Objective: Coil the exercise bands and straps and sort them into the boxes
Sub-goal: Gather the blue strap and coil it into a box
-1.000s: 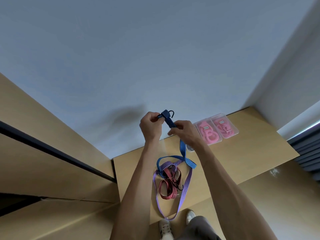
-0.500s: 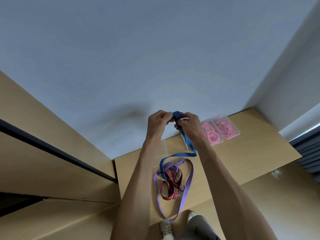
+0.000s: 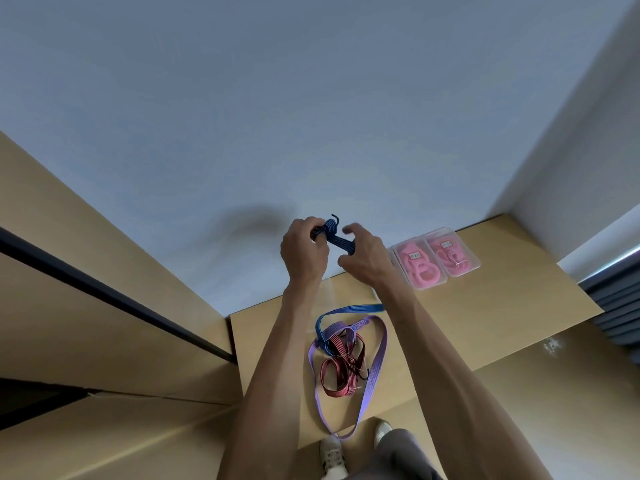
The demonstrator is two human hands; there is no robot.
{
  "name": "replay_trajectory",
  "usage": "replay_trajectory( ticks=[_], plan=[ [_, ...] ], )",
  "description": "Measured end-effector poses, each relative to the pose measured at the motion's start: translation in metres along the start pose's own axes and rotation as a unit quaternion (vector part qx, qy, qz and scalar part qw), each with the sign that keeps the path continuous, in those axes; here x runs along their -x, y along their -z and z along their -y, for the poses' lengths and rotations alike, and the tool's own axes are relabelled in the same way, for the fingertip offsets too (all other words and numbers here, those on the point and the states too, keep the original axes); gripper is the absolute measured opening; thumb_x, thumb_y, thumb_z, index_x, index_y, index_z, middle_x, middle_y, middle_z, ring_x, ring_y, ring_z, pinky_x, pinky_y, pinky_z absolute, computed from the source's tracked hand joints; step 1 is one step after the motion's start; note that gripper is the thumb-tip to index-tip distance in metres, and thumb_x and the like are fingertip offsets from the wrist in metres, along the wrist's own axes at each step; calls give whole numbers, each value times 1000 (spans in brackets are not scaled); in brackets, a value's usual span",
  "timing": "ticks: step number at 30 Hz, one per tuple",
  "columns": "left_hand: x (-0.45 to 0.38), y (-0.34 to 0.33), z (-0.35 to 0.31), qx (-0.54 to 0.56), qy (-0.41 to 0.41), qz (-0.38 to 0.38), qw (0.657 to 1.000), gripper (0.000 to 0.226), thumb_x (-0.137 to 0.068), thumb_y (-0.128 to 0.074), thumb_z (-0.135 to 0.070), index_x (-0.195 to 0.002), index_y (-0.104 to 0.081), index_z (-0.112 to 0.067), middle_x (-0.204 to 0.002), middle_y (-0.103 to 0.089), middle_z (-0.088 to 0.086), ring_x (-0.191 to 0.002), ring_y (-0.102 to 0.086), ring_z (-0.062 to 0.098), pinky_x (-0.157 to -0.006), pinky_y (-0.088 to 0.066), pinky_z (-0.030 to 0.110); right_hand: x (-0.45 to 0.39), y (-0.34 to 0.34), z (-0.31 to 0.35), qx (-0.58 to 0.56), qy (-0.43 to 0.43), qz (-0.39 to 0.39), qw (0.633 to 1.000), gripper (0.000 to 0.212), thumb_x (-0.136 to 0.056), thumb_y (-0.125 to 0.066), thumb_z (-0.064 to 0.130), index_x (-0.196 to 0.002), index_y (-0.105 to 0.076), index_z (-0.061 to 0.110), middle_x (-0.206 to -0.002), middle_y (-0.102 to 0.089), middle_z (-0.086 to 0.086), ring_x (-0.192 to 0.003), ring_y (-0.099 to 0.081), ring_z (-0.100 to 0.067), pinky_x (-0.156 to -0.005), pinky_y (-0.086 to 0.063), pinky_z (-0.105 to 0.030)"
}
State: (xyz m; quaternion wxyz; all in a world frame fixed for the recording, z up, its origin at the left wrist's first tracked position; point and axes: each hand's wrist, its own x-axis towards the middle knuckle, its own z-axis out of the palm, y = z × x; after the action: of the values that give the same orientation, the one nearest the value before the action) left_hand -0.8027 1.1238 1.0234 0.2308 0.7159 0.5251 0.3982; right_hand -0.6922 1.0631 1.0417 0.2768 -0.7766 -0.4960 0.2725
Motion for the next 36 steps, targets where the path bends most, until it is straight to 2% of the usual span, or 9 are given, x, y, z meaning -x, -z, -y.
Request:
replay_trajectory(
  ticks=[6,9,12,15,21,26,29,33,36],
  plan=[
    [-5,14,15,-102,-21,161,982,31,-92,-59,-5,-109,-77,-23,-108,-71,3,-93,-65,21,-82,-51,31,-10,19,9,41,84,-8,996,38,-80,-54,-6,-103,-77,14,-106,-70,-5,-95,-63,-23,-76,-50,-30],
    [-7,24,17,-34,-22,234,971,31,-91,-60,-1,-108,-78,-19,-106,-72,3,-90,-62,13,-83,-50,21,-13,30,7,21,125,16,992,28,-83,-59,-3,-99,-78,11,-99,-72,-4,-92,-63,-19,-79,-50,-31],
    [-10,32,14,46,5,273,961,31,-87,-64,6,-104,-79,-15,-95,-72,-6,-85,-66,5,-88,-55,26,-14,36,3,2,145,23,989,19,-86,-63,3,-95,-78,13,-95,-66,-3,-86,-57,-13,-76,-44,-24],
    [-7,39,7,197,49,291,935,38,-82,-68,12,-105,-75,-18,-92,-75,3,-87,-73,13,-83,-57,27,-17,42,1,-40,132,7,990,16,-90,-64,9,-96,-77,13,-89,-67,2,-80,-58,-5,-74,-41,-19],
    [-11,45,-18,389,76,205,895,29,-75,-73,4,-94,-76,-17,-91,-75,8,-87,-71,21,-80,-55,28,-10,51,-5,-363,39,108,925,14,-92,-60,14,-91,-70,5,-86,-72,-5,-82,-68,-15,-75,-59,-34],
    [-13,25,-36,299,69,54,950,21,-80,-70,1,-92,-73,-16,-89,-74,-1,-83,-71,15,-74,-57,24,-1,26,11,-326,0,48,944,24,-100,-44,11,-89,-64,9,-70,-64,-4,-57,-53,-14,-51,-46,-26],
    [-11,20,-30,182,25,-7,983,19,-85,-67,2,-98,-71,-11,-95,-72,-2,-85,-67,6,-69,-51,12,3,18,15,-280,-15,44,959,18,-98,-54,24,-101,-60,7,-71,-67,-5,-51,-52,-14,-49,-43,-28],
    [-7,19,-17,67,-56,-32,996,22,-83,-65,10,-99,-72,-3,-98,-70,10,-84,-65,18,-66,-49,15,1,18,15,-20,34,23,999,11,-84,-64,11,-94,-68,10,-80,-67,-3,-71,-63,-21,-58,-44,-26],
    [-6,20,-10,6,-69,-20,997,24,-82,-62,12,-98,-73,-1,-94,-67,14,-80,-64,26,-69,-51,31,-2,19,20,10,8,17,1000,26,-85,-53,4,-102,-70,12,-90,-68,-7,-82,-64,-29,-63,-46,-31]
  ],
)
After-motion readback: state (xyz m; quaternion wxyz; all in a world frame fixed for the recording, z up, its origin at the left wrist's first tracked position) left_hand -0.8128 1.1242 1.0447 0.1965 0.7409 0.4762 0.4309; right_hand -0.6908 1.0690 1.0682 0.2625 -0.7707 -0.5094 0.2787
